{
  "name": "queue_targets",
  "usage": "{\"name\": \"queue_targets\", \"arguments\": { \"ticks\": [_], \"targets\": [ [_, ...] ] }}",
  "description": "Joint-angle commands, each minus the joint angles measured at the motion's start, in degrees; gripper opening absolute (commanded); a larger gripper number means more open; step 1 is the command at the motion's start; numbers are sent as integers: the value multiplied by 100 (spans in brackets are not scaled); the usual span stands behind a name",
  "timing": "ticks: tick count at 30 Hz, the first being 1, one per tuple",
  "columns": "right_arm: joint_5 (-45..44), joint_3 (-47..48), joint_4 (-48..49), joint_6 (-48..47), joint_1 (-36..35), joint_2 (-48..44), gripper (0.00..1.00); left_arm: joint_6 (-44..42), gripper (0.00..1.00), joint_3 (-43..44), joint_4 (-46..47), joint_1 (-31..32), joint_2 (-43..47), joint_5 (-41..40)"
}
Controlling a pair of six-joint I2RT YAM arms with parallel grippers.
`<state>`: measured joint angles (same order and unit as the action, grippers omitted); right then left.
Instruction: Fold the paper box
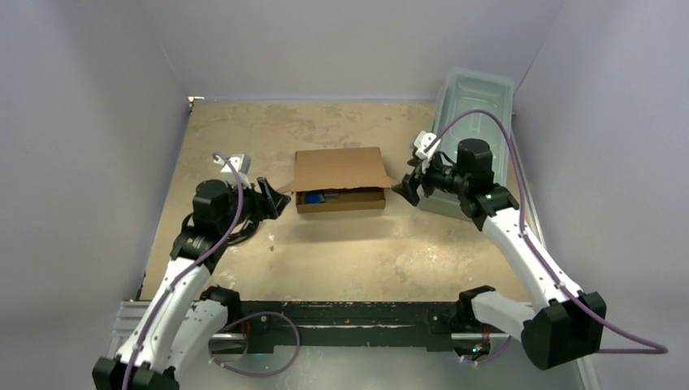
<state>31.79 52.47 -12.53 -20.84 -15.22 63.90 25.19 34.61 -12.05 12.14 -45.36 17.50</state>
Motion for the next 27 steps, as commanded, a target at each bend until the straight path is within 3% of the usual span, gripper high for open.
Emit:
{"name": "queue_targets", "arguments": {
  "ticks": [1, 6, 10, 13, 16, 20, 24, 27],
  "targets": [
    [1626, 116, -884, -1369, -16, -203, 83, 249, 68, 556, -984, -10, 753, -120],
    [2823, 177, -1486, -2406, -11, -236, 99, 298, 98, 1221, -986, -10, 661, 182],
    [3300, 562, -1655, -2130, -15, 50, 99, 427, 98, 1492, -434, -10, -276, 782],
    [3132, 1382, -2431, -2514, -60, 549, 96, 427, 87, 1916, 3, -10, -1146, 1185],
    [2513, 2122, -2144, -1643, -158, 952, 69, 150, 68, 2413, -40, -10, -2044, 1266],
    [1171, 2297, -1240, -427, -607, 1419, 32, -186, 41, 2778, -257, -2, -2992, 1354],
    [-35, 2158, -1131, -268, -880, 2058, 17, -421, 22, 2645, -385, 15, -3515, 1367],
    [-467, 1923, -1227, -449, -912, 2473, 11, -548, 15, 2264, -428, 16, -3681, 1285]
  ]
}}
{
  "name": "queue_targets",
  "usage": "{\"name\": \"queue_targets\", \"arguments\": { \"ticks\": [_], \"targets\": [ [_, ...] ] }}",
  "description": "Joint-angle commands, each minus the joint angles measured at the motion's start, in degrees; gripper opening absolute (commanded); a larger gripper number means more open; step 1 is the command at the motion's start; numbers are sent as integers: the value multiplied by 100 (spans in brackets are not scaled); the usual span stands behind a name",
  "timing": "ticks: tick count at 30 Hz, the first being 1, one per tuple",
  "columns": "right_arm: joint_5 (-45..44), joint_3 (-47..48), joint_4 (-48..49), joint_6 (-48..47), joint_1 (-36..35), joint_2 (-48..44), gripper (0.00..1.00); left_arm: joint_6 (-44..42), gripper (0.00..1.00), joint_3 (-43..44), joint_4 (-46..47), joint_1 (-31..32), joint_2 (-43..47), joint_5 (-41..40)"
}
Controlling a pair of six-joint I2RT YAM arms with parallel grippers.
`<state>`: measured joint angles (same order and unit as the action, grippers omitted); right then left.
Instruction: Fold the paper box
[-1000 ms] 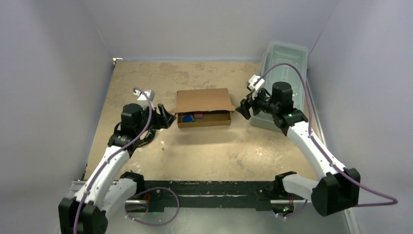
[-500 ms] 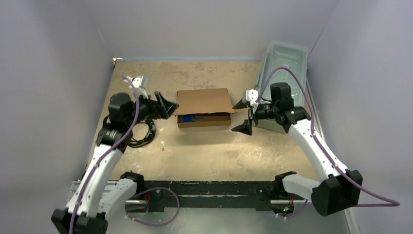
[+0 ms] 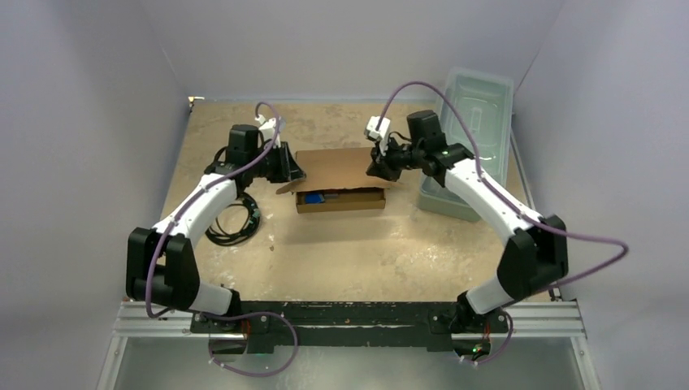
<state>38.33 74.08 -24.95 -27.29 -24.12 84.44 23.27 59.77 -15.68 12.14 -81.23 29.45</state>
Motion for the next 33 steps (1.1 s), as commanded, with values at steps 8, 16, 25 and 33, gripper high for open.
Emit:
{"name": "queue_targets", "arguments": {
  "ticks": [8, 16, 25, 33],
  "targets": [
    [-1601, -789, 83, 13, -231, 973, 8, -265, 10, -1429, 384, 16, -519, -274],
    [-587, -162, -856, -595, -229, 659, 16, -175, 16, -1140, 273, 16, -49, -155],
    [828, -784, -1321, -1846, -230, -343, 45, 208, 51, -1684, 661, -9, 1779, -789],
    [1305, -1380, -1209, -2436, -215, -680, 62, 991, 89, -2390, 1141, -278, 2496, -1276]
  ]
}}
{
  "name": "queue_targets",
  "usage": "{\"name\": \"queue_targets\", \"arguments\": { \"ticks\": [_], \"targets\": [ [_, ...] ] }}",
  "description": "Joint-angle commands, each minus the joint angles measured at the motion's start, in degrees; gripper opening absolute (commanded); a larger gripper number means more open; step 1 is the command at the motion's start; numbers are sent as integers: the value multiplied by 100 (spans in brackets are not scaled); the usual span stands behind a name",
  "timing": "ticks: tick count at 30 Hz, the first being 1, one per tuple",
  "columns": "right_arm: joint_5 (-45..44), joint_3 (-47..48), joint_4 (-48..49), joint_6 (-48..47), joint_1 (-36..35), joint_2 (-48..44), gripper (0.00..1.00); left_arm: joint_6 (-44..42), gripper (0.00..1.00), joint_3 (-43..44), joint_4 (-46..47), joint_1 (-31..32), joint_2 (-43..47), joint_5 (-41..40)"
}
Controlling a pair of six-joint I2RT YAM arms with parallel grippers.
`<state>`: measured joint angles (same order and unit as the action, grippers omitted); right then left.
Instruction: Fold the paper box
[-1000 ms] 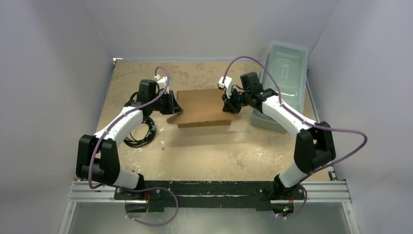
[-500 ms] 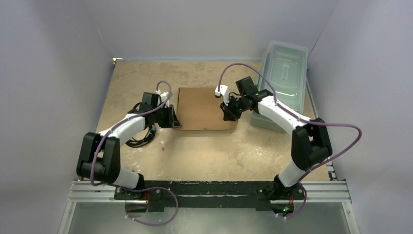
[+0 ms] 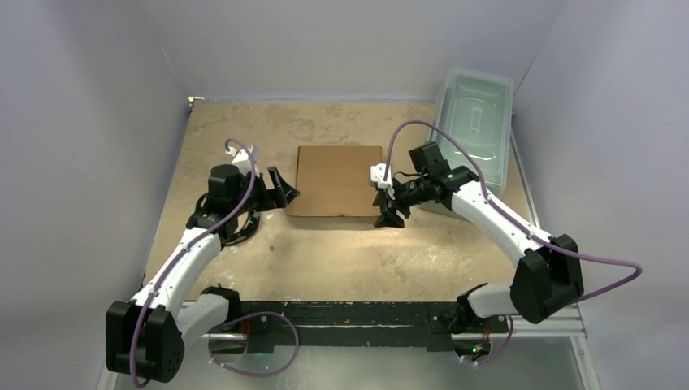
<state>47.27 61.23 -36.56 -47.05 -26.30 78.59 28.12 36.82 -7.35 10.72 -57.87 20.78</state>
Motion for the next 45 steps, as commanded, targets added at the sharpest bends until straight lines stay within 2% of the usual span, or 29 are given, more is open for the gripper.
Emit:
{"name": "queue_targets", "arguments": {
  "ticks": [1, 4, 11, 17, 21, 25, 31, 40, 45],
  "targets": [
    [414, -87, -70, -500, 3, -63, 63, 572, 94, -107, 333, -152, 200, -486],
    [402, -6, -245, -690, 42, 45, 64, 741, 99, -185, 593, -196, 240, -473],
    [327, 366, -1011, -1390, 156, 57, 66, 538, 99, 90, 812, -269, -54, -299],
    [-184, 927, -1399, -1369, 281, 165, 67, 439, 99, 339, 1339, -338, -819, 244],
    [169, 1049, -1428, -1298, 723, 334, 67, 517, 99, 356, 1506, -494, -1359, 764],
    [426, 977, -1242, -1207, 907, 535, 67, 373, 96, 443, 1438, -553, -1568, 1162],
    [685, 963, -722, -549, 908, 835, 66, 262, 97, 294, 1406, -562, -1411, 1013],
    [437, -297, 1264, 873, 910, -351, 68, 538, 99, -87, 1576, -595, -1157, 850],
    [541, -469, 1543, 960, 908, -485, 68, 874, 99, -25, 1764, -606, -1303, 768]
  ]
}}
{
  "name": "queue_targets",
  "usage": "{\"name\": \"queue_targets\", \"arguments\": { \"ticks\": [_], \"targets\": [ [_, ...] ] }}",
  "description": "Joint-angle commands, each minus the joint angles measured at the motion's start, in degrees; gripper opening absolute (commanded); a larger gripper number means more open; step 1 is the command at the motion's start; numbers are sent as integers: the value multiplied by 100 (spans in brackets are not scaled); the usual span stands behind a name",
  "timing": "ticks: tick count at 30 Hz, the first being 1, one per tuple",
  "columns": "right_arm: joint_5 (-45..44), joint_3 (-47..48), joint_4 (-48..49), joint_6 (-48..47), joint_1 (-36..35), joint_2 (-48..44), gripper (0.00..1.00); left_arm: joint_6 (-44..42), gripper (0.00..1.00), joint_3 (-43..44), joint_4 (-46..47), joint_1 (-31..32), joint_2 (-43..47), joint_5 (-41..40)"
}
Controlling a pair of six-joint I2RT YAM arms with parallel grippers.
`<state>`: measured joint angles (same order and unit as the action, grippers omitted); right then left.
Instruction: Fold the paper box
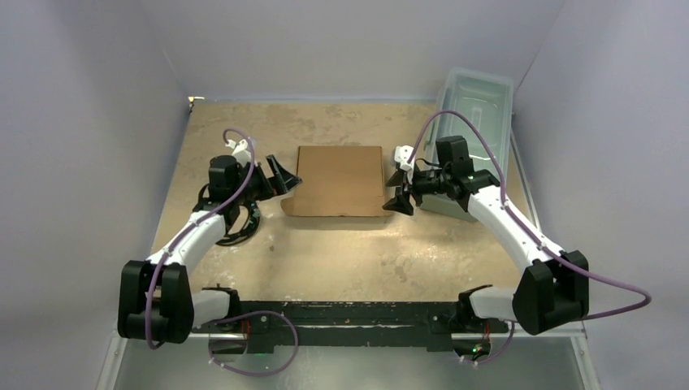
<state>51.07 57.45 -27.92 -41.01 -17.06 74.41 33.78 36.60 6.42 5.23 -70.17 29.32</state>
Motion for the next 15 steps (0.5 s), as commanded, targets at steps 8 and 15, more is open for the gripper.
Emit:
{"name": "queue_targets", "arguments": {
  "ticks": [8, 15],
  "targets": [
    [307, -69, 398, -33, -17, -74, 68, 533, 98, 168, 215, -49, -414, -573],
    [330, -76, 314, -193, -15, 24, 68, 629, 95, 954, -1110, 45, -936, -1759]
  ]
}}
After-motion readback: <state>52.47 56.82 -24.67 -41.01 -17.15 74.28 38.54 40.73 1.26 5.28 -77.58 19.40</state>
